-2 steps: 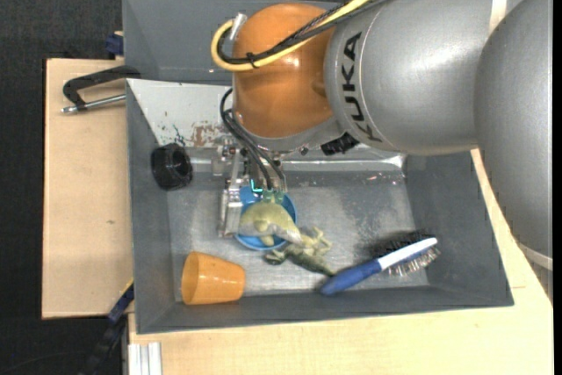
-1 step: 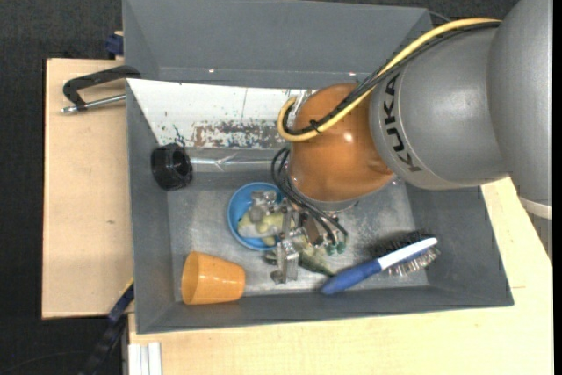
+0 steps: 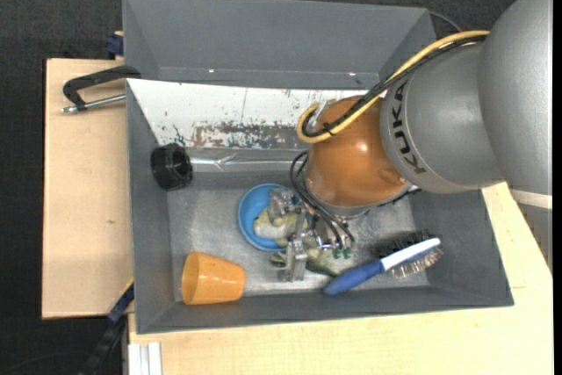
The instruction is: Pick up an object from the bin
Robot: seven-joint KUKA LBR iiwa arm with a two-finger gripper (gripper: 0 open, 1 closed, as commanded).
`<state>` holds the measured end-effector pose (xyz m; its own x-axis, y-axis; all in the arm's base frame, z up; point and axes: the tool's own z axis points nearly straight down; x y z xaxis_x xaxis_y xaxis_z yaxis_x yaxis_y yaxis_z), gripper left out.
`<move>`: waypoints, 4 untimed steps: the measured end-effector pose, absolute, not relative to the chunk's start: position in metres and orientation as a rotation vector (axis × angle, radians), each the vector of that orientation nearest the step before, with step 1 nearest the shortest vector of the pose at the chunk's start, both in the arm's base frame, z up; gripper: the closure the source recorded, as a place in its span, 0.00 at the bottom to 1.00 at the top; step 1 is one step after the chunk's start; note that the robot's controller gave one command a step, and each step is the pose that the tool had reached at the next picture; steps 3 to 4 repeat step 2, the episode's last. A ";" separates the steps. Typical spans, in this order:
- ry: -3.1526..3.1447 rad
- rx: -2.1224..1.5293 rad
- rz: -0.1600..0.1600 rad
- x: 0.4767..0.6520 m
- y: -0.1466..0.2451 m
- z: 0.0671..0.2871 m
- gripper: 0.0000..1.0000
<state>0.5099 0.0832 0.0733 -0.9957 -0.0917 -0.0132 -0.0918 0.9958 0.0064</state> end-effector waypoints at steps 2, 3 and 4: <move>3.125 -0.106 0.004 0.513 0.085 0.302 1.00; 3.125 -0.106 0.004 0.513 0.085 0.302 1.00; 3.125 -0.106 0.004 0.513 0.085 0.302 1.00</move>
Offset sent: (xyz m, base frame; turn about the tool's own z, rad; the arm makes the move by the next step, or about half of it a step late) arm 0.0000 0.0000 0.0000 0.0000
